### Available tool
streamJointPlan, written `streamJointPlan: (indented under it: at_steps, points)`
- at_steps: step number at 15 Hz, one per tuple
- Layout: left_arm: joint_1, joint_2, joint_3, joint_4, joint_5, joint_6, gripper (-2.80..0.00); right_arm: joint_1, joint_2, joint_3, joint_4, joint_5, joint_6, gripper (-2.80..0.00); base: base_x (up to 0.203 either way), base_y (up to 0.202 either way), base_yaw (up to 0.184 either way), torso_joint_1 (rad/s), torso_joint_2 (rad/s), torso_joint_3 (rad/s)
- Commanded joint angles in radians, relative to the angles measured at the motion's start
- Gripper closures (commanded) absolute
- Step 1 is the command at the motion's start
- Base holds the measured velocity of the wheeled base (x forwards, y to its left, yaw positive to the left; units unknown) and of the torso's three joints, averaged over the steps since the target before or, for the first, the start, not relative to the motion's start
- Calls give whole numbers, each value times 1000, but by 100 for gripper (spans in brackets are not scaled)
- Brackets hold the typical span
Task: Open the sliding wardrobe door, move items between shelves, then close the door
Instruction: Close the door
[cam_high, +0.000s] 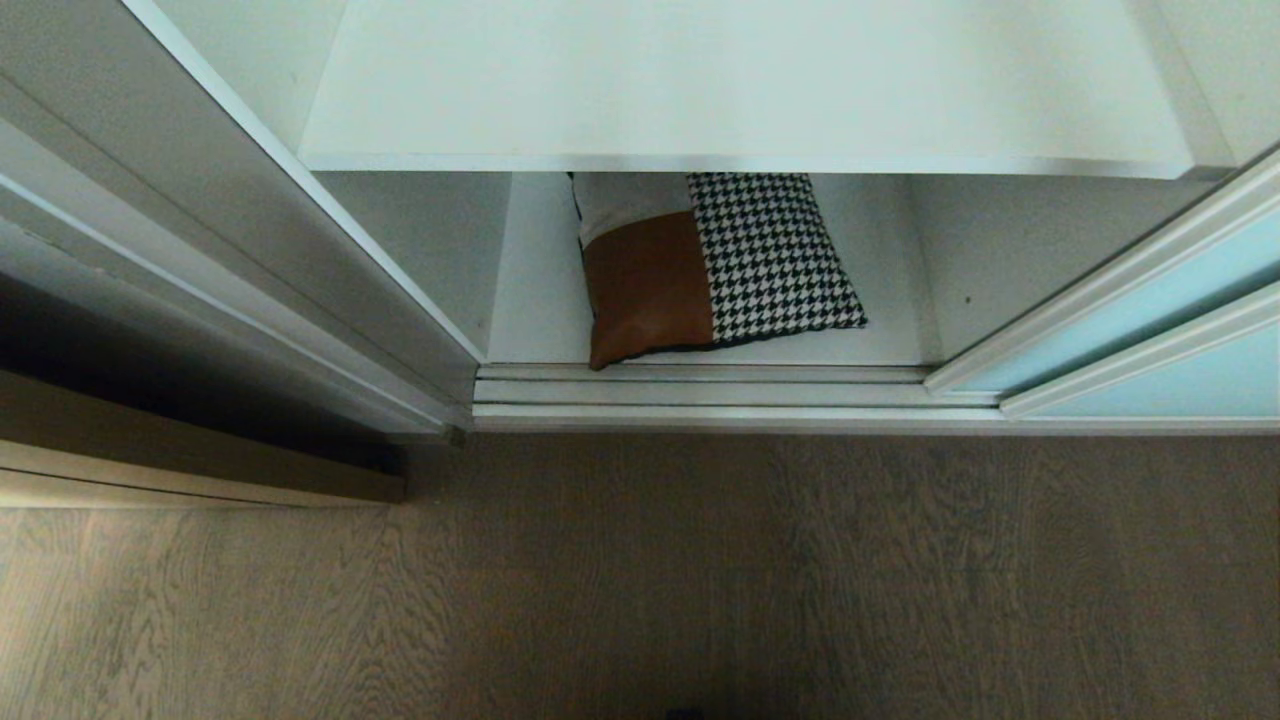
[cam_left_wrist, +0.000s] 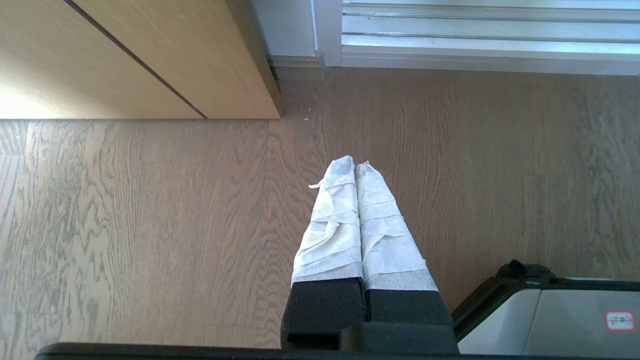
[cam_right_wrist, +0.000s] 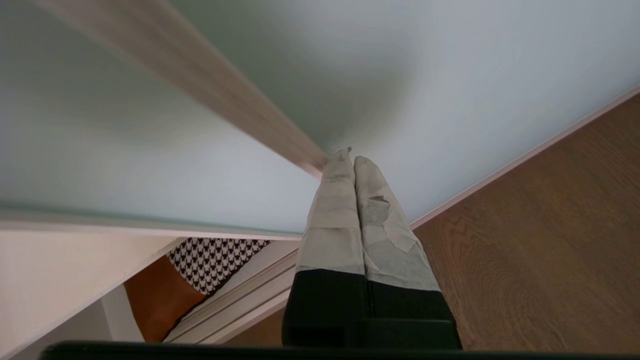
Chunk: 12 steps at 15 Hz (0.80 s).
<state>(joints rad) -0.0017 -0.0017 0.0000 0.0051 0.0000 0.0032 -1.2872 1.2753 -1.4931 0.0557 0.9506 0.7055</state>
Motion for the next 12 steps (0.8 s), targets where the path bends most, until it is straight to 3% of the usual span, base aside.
streamJointPlan:
  at_steps: [1,8,12]
  points:
    - [0,2,0,1,0,0,0,3,29,-22,-1,4,4,0,0,0,0,0,0,0]
    - [0,2,0,0,0,0,0,2,61,-32,-4,0,3,0,0,0,0,0,0,0]
    - [0,2,0,-1,0,0,0,22,62,-34,-1,5,47,0,0,0,0,0,0,0]
